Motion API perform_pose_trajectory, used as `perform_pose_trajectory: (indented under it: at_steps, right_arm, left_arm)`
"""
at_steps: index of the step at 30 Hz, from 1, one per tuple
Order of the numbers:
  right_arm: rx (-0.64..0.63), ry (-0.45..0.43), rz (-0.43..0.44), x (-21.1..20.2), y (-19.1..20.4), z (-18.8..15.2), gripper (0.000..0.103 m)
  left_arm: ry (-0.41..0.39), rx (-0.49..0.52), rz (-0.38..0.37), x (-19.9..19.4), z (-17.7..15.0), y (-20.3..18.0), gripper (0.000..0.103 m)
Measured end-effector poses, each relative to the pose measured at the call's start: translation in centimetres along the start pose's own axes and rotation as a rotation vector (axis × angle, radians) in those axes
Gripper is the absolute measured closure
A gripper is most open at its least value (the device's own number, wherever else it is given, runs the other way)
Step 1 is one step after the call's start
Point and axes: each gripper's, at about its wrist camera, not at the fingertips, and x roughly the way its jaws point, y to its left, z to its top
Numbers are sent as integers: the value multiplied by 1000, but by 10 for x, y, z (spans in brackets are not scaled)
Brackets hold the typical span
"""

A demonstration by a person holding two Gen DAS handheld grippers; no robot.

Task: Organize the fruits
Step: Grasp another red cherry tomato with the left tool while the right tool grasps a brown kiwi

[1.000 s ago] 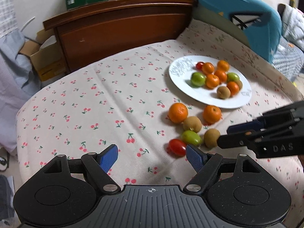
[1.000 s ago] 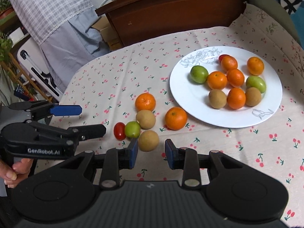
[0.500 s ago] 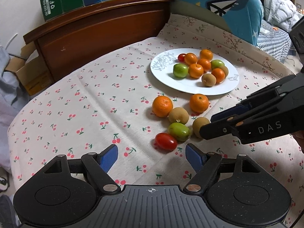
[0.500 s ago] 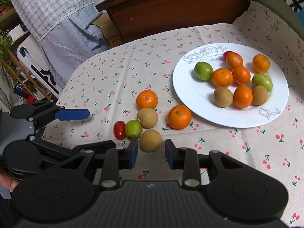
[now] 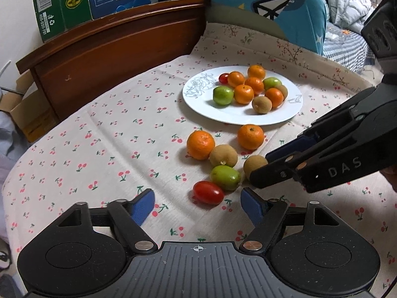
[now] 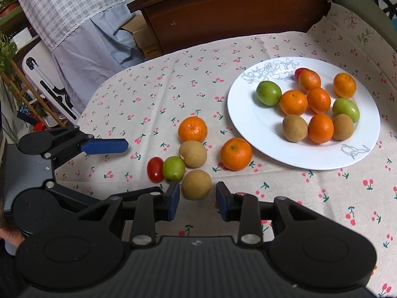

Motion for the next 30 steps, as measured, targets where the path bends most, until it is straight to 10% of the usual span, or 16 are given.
perform_pose_trajectory:
  at_steps: [5,16,30]
  right_arm:
    - [-6,1,-3,1,0,0,70]
    - [-2,3,5,2,-2,0,72]
    - [13,3,18,2,-4,0,77]
  left_arm:
    - [26,-26,-48,10,1,5,50]
    - [19,-23,-94,17,2,8,52]
    - [28,-26,-102,12,2,4,78]
